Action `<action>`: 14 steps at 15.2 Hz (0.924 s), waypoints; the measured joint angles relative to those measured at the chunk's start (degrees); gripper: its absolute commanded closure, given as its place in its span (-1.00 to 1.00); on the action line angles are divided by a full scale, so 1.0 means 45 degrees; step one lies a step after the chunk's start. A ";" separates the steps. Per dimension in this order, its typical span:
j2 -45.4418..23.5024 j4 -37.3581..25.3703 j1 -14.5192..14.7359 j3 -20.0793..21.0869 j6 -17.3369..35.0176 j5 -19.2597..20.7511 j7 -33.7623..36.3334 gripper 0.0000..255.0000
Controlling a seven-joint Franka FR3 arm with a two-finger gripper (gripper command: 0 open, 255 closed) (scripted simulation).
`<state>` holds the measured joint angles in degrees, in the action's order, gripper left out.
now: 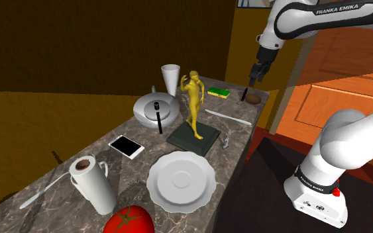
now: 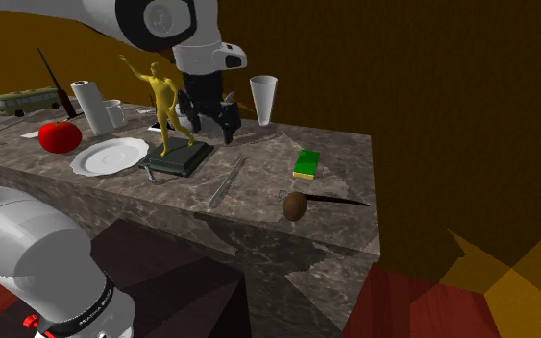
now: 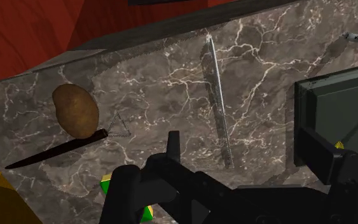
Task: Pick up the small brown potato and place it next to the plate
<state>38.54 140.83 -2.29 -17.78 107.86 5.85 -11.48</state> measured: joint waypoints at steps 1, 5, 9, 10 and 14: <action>-0.0378 -0.0072 -0.0016 -0.0346 0.0329 0.0017 -0.0314 -1.00; -0.1523 -0.0063 -0.0074 -0.1634 0.1551 -0.0040 -0.1536 -1.00; -0.2944 -0.0406 0.0041 -0.3061 0.2607 -0.0451 -0.3020 -1.00; -0.3343 -0.0458 0.0113 -0.3412 0.2924 -0.0635 -0.3407 -1.00; -0.5217 -0.1331 0.0506 -0.4926 0.3618 -0.1841 -0.5316 -1.00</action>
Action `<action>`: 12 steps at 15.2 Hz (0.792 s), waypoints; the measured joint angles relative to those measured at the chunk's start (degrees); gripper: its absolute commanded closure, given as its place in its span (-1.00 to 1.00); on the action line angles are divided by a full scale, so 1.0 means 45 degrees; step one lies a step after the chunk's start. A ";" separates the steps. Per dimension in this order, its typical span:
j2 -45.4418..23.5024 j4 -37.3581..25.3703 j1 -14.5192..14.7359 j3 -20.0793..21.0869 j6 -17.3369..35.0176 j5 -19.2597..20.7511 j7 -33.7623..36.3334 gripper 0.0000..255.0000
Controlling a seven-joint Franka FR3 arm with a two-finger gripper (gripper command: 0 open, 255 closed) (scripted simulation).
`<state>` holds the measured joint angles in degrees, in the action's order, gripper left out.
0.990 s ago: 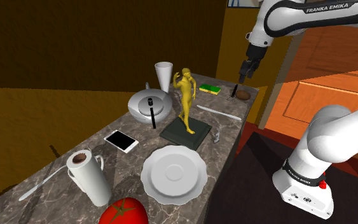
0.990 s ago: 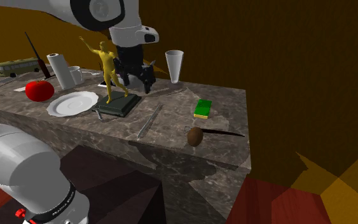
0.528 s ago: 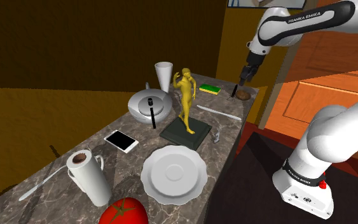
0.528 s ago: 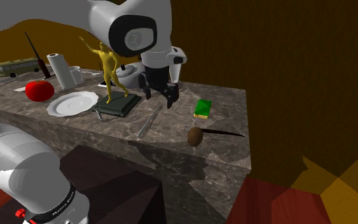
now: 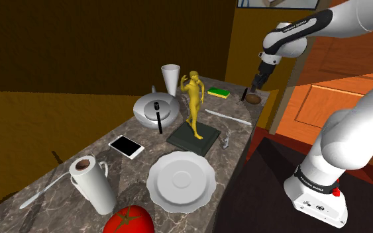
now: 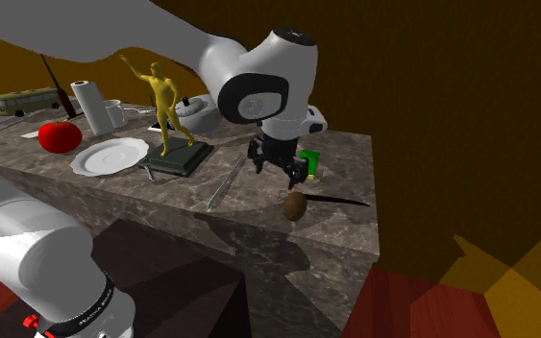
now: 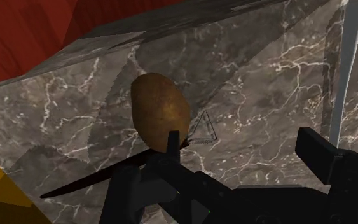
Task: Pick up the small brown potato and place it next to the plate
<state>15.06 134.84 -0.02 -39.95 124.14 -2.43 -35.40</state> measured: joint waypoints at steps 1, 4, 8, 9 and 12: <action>-0.0647 -0.0317 0.0176 -0.0374 0.0161 -0.0516 -0.0548 -1.00; -0.2493 -0.1028 0.0421 -0.1279 0.0513 -0.2273 -0.2348 -1.00; -0.4021 -0.1692 0.0245 -0.1616 0.0532 -0.3882 -0.3888 -1.00; -0.4119 -0.1615 0.0246 -0.1593 0.0658 -0.4021 -0.3990 -1.00; -0.4580 -0.1490 0.0223 -0.1485 0.1015 -0.4573 -0.4370 -1.00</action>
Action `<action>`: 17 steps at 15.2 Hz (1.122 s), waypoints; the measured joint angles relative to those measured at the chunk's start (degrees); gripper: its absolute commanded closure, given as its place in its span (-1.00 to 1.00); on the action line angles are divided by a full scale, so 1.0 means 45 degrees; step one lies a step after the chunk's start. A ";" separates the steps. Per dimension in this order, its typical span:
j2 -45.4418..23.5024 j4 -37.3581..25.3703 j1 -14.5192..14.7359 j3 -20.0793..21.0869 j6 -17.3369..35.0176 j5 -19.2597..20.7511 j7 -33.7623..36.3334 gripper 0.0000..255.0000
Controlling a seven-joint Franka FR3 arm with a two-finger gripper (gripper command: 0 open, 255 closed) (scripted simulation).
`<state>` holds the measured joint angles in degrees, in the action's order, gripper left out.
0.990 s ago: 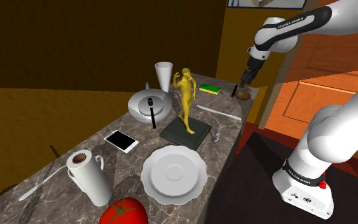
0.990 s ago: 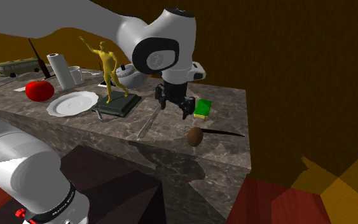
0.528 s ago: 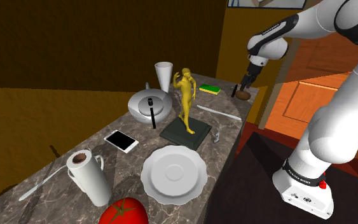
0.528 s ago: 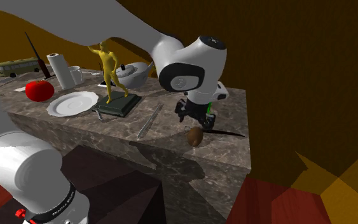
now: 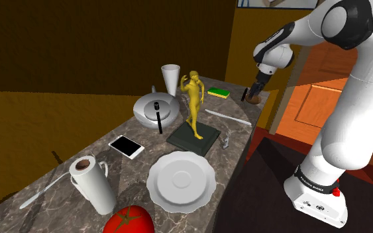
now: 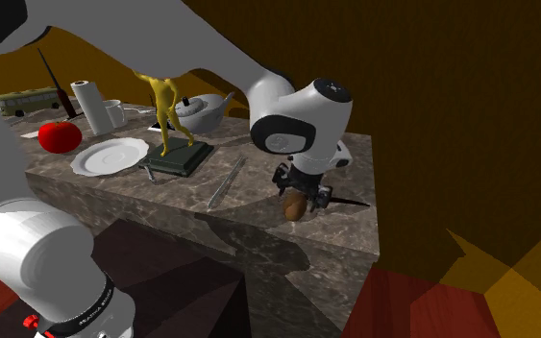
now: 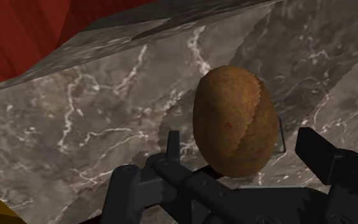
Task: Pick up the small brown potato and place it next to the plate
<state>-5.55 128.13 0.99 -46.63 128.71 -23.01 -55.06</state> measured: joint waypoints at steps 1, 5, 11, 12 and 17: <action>-0.0250 0.0028 -0.0031 0.0064 0.0152 -0.0284 -0.0202 -1.00; -0.0381 0.0113 -0.0034 0.0123 0.0308 -0.0474 -0.0318 -1.00; -0.0396 0.0115 -0.0036 0.0129 0.0319 -0.0494 -0.0331 1.00; -0.0397 0.0115 -0.0037 0.0128 0.0319 -0.0494 -0.0331 1.00; -0.0397 0.0115 -0.0037 0.0128 0.0319 -0.0494 -0.0331 1.00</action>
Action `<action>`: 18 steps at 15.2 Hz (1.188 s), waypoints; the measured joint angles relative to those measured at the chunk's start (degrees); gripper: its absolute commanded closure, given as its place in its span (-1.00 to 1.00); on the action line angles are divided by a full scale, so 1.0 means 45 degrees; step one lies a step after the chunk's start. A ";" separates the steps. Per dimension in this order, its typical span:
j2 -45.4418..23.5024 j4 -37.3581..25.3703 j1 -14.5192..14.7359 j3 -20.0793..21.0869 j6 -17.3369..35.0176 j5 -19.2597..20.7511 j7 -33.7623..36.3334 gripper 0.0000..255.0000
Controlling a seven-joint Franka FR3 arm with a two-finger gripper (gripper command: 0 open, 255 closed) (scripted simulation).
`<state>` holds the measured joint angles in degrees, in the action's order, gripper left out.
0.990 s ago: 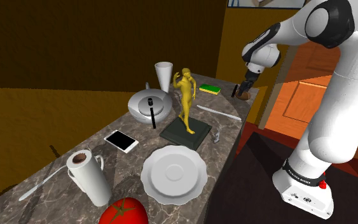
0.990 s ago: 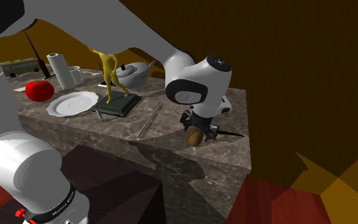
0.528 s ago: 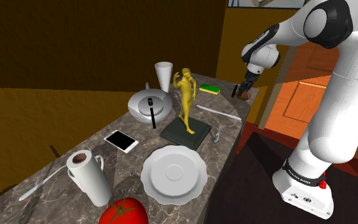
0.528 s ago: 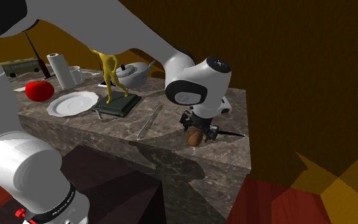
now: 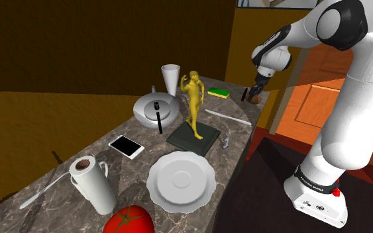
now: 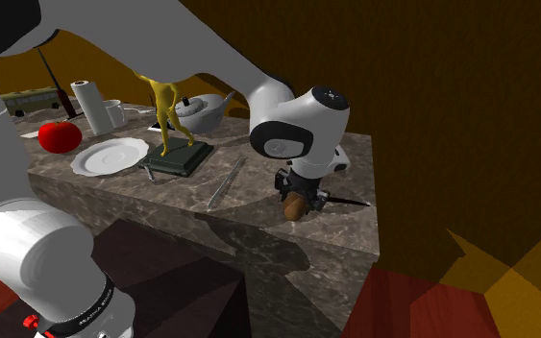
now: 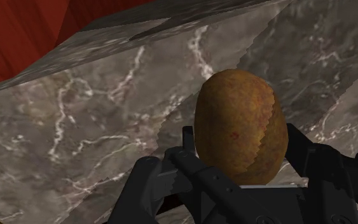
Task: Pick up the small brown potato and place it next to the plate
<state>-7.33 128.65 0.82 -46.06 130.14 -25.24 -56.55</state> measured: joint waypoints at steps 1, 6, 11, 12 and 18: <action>0.0000 0.0000 0.0000 0.0000 0.0000 0.0000 0.0000 1.00; 0.0456 -0.0146 0.0097 -0.0116 -0.0353 0.0553 0.0458 1.00; 0.1200 -0.0415 0.0205 -0.0216 -0.0965 0.1419 0.1196 1.00; 0.1343 -0.0468 0.0214 -0.0226 -0.1087 0.1581 0.1325 1.00; 0.2084 -0.0911 0.0254 -0.0184 -0.1889 0.2395 0.2086 1.00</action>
<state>2.04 124.55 1.97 -46.89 121.64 -14.46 -47.17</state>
